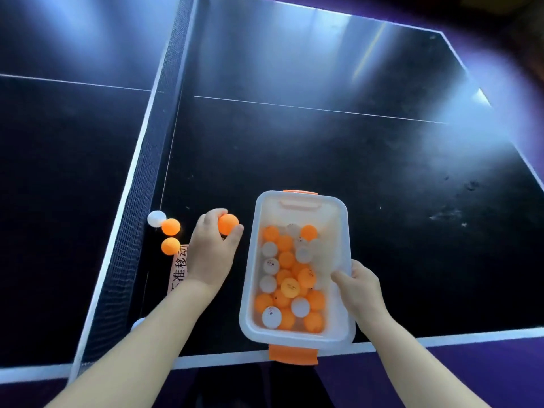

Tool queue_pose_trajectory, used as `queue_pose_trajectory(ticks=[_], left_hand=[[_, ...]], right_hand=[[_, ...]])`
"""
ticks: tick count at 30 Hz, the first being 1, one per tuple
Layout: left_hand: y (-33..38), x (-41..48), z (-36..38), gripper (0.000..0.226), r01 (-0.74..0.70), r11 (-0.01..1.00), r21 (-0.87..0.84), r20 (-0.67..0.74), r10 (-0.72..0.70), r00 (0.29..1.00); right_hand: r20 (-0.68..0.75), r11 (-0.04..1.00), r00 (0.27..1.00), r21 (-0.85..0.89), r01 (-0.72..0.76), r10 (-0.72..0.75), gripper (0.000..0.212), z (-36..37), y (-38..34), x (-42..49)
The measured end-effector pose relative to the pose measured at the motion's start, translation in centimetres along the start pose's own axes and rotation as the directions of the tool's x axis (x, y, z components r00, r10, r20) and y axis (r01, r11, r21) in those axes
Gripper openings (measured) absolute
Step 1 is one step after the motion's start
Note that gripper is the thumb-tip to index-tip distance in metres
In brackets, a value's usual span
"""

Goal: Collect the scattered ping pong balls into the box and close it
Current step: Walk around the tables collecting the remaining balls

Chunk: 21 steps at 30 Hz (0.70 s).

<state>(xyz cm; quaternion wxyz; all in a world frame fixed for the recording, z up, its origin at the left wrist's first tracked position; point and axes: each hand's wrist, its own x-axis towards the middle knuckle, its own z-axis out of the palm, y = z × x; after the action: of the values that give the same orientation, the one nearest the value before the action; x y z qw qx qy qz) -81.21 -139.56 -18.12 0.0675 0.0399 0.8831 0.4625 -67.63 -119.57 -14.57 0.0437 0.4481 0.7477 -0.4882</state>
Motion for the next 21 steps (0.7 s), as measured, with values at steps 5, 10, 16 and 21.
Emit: queue_pose_trajectory(ticks=[5,10,16,21], left_hand=[[2.9,-3.3,-2.3,0.045,-0.267,0.961,0.065,0.093,0.261,0.961],[0.2,-5.4,-2.9,0.046,-0.097,0.991,0.094,-0.026,0.100,0.995],[-7.8,-10.0,-4.1,0.033,0.315,0.802,0.508,-0.191,-0.252,0.949],[-10.5,-11.5,-3.5,0.040,0.346,0.615,0.709,-0.171,-0.325,0.930]], right_hand=[[0.095,0.998,0.994,-0.014,0.053,-0.052,0.012,1.5,-1.7,1.0],[0.174,0.992,0.979,-0.054,0.116,-0.105,0.012,2.7,-3.1,1.5],[0.236,0.983,0.961,-0.075,0.169,-0.147,0.007,3.8,-3.4,1.7],[0.259,0.971,0.948,-0.102,0.218,-0.185,0.010,3.8,-3.1,1.9]])
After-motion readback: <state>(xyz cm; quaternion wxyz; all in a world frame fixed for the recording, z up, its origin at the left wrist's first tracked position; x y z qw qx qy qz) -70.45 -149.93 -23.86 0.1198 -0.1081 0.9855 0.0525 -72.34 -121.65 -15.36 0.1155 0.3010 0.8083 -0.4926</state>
